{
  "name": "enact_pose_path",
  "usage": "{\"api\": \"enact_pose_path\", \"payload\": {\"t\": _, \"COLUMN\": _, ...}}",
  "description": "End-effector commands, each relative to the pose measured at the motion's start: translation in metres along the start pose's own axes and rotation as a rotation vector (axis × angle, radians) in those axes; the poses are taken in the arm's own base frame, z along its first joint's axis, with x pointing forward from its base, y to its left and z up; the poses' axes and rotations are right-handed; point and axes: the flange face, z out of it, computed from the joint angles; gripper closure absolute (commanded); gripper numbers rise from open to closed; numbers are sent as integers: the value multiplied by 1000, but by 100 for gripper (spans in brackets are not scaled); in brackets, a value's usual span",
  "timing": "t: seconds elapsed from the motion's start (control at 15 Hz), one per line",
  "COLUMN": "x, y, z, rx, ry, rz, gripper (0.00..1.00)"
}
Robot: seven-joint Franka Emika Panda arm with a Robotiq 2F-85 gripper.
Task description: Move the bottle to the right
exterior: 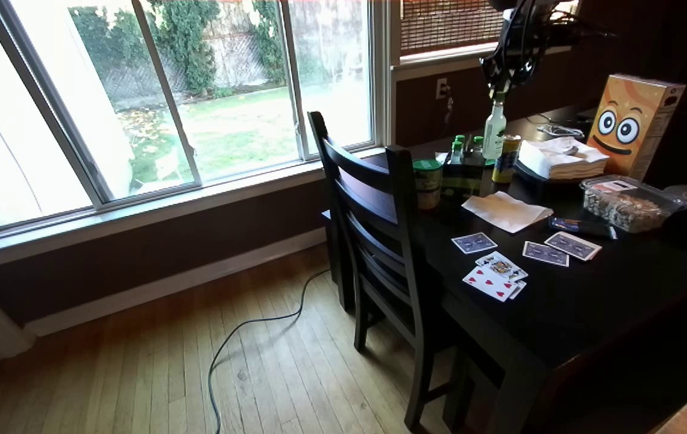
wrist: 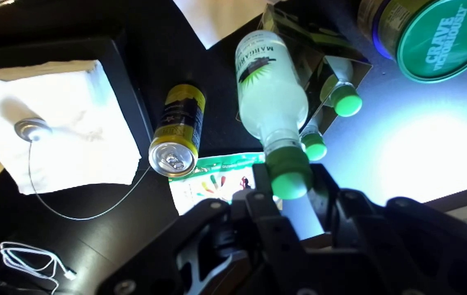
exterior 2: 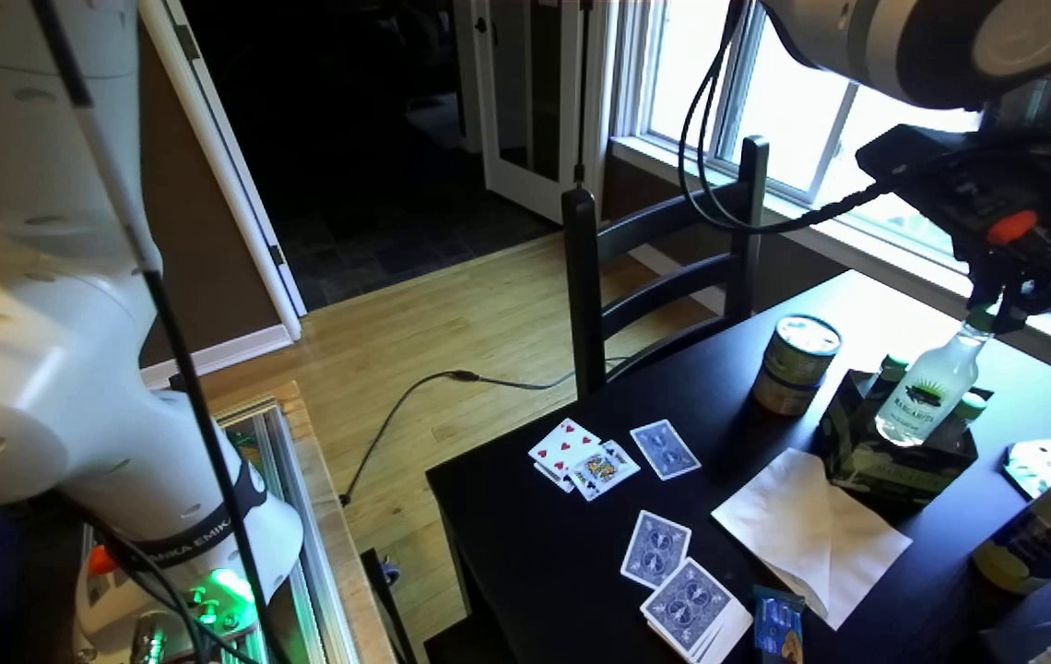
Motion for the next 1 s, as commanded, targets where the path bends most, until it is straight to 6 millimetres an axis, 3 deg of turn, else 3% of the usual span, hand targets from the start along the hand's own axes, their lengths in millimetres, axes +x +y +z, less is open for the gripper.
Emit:
{"api": "enact_pose_path", "payload": {"t": 0.0, "x": 2, "y": -5, "z": 8, "rx": 45, "ry": 25, "rz": 17, "gripper": 93}}
{"api": "enact_pose_path", "payload": {"t": 0.4, "x": 5, "y": -13, "z": 16, "rx": 75, "ry": 69, "rz": 16, "gripper": 93}}
{"api": "enact_pose_path", "payload": {"t": 0.93, "x": 4, "y": -7, "z": 33, "rx": 89, "ry": 64, "rz": 37, "gripper": 93}}
